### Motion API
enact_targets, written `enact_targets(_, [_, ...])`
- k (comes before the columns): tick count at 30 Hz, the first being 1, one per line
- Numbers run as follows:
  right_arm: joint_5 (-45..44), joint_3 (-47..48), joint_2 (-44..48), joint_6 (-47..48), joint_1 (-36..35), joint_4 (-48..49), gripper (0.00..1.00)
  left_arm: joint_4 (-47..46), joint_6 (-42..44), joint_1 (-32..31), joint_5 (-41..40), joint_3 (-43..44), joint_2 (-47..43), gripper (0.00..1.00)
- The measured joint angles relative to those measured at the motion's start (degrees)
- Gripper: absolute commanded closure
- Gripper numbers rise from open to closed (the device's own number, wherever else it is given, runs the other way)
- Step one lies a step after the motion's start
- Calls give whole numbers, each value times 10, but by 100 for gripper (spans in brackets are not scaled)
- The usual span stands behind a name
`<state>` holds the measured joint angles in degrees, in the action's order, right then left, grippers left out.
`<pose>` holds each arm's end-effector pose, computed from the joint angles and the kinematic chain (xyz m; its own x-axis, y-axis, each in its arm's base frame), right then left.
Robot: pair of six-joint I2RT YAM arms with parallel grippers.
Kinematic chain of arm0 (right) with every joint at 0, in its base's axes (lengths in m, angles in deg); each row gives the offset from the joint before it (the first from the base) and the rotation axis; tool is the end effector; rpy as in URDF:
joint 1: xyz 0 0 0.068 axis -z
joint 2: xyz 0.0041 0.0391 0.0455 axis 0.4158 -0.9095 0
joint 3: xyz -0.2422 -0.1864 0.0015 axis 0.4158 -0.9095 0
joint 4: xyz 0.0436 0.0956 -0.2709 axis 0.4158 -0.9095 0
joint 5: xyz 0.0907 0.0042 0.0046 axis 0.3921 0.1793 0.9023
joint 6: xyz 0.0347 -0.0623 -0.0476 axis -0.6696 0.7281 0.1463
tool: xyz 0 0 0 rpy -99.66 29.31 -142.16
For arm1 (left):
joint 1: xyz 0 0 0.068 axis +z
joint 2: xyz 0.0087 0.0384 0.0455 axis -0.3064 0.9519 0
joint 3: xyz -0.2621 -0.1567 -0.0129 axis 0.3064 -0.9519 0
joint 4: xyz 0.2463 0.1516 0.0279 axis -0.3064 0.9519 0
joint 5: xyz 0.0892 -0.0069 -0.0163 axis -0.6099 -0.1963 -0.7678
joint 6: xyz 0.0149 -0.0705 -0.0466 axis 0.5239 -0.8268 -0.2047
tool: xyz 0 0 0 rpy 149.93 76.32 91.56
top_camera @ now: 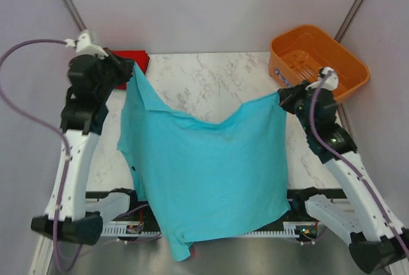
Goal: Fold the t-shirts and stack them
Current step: Flatten the tshirt out
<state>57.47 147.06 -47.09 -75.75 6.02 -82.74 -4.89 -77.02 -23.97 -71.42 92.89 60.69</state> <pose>0.2116 0.0534 0.4363 -0.1721 0.5984 -0.7825 0.0070 0.7951 0.6064 0.2341 -0.0251 0.5327 -0.0962 -0.5186 -0.8496 0.0650 0.8484 -0.5253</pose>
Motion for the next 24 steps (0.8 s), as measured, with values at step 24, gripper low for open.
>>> enact_targets(24, [-18,27,-316,134,71,188,100,-174,95,0,64,9,337,98])
